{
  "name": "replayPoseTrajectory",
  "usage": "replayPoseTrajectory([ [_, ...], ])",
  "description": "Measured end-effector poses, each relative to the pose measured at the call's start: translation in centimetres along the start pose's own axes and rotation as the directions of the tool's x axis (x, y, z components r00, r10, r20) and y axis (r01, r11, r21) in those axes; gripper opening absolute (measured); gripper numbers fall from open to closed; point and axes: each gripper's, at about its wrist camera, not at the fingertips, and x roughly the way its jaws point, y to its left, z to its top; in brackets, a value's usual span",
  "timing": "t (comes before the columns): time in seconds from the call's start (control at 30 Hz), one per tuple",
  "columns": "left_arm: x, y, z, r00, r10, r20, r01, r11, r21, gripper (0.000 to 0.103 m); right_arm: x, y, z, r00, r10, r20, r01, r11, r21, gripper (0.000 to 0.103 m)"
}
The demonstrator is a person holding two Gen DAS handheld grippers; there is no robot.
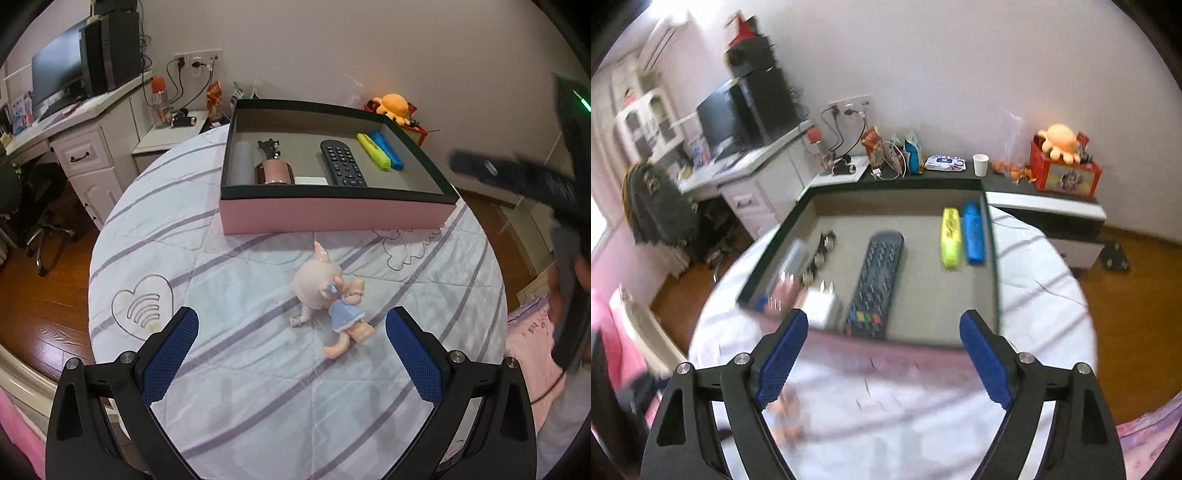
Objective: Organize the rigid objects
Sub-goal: 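Lower the remote into the box and open the right gripper, then move the left gripper to the doll and close on it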
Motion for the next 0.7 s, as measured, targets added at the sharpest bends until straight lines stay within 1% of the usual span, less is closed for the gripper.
replayPoseTrajectory([
  [0.07, 0.3, -0.4, -0.5, 1.000, 0.024, -0.014, -0.024, 1.000, 0.001, 0.102, -1.2, 0.0, -1.5, 1.000, -0.005, 0.007, 0.006, 0.999, -0.034, 0.086],
  [0.13, 0.6, -0.9, -1.0, 0.999, 0.043, -0.026, -0.043, 0.999, 0.005, 0.102, -1.9, -0.2, -3.4, 1.000, -0.001, -0.008, 0.000, 0.999, -0.053, 0.086],
  [0.23, 1.2, -1.4, -1.3, 0.997, 0.061, -0.045, -0.062, 0.998, -0.006, 0.102, -1.9, -1.1, -5.6, 0.999, 0.012, -0.032, -0.014, 0.998, -0.061, 0.086],
  [0.33, 1.3, -1.5, -1.4, 0.993, 0.105, -0.048, -0.105, 0.994, -0.002, 0.102, -0.9, -1.6, -7.3, 0.996, 0.038, -0.080, -0.042, 0.998, -0.047, 0.086],
  [0.37, 1.3, -1.3, -1.3, 0.992, 0.115, -0.048, -0.115, 0.993, -0.013, 0.102, -0.6, -1.7, -7.5, 0.995, 0.041, -0.087, -0.045, 0.998, -0.049, 0.086],
  [0.5, 1.8, -1.1, -0.3, 0.995, 0.091, -0.038, -0.092, 0.995, -0.046, 0.102, 0.4, -1.8, -8.8, 0.990, 0.076, -0.119, -0.082, 0.996, -0.039, 0.086],
  [0.6, 2.3, -0.7, 0.5, 0.992, 0.120, -0.023, -0.122, 0.990, -0.071, 0.102, 0.7, -1.4, -9.1, 0.987, 0.092, -0.130, -0.099, 0.994, -0.046, 0.086],
  [0.67, 2.4, 0.1, 1.0, 0.994, 0.112, -0.011, -0.112, 0.988, -0.106, 0.102, 0.8, -1.2, -9.4, 0.984, 0.104, -0.141, -0.113, 0.992, -0.054, 0.086],
  [0.7, 2.8, 0.3, 1.2, 0.993, 0.117, -0.015, -0.118, 0.987, -0.108, 0.102, 0.9, -1.1, -9.5, 0.983, 0.109, -0.148, -0.119, 0.991, -0.055, 0.086],
])
